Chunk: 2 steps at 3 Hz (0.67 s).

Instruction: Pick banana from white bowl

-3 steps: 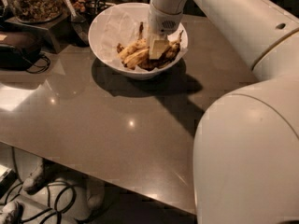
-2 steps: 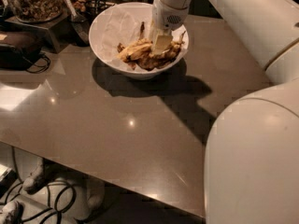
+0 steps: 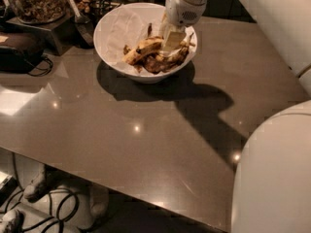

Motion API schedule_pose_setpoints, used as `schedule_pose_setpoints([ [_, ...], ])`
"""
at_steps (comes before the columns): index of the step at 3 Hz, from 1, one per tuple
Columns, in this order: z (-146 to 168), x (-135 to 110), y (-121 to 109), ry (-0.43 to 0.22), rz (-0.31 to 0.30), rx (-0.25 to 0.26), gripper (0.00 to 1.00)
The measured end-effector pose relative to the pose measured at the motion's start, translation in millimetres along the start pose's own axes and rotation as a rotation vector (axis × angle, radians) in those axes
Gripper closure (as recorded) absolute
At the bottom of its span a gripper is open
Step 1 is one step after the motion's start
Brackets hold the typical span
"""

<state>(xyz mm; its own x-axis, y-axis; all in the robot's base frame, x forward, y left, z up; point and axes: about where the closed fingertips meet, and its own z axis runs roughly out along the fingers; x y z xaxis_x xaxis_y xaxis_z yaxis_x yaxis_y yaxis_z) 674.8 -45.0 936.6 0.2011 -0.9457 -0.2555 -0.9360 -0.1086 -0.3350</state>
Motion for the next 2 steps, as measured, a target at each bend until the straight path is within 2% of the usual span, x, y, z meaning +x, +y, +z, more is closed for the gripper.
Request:
schedule_pose_setpoints([
  [1, -29, -11, 5, 0.035, -0.011, 0.061, 1.00],
  [2, -57, -47, 12, 0.054, -0.087, 0.092, 1.00],
])
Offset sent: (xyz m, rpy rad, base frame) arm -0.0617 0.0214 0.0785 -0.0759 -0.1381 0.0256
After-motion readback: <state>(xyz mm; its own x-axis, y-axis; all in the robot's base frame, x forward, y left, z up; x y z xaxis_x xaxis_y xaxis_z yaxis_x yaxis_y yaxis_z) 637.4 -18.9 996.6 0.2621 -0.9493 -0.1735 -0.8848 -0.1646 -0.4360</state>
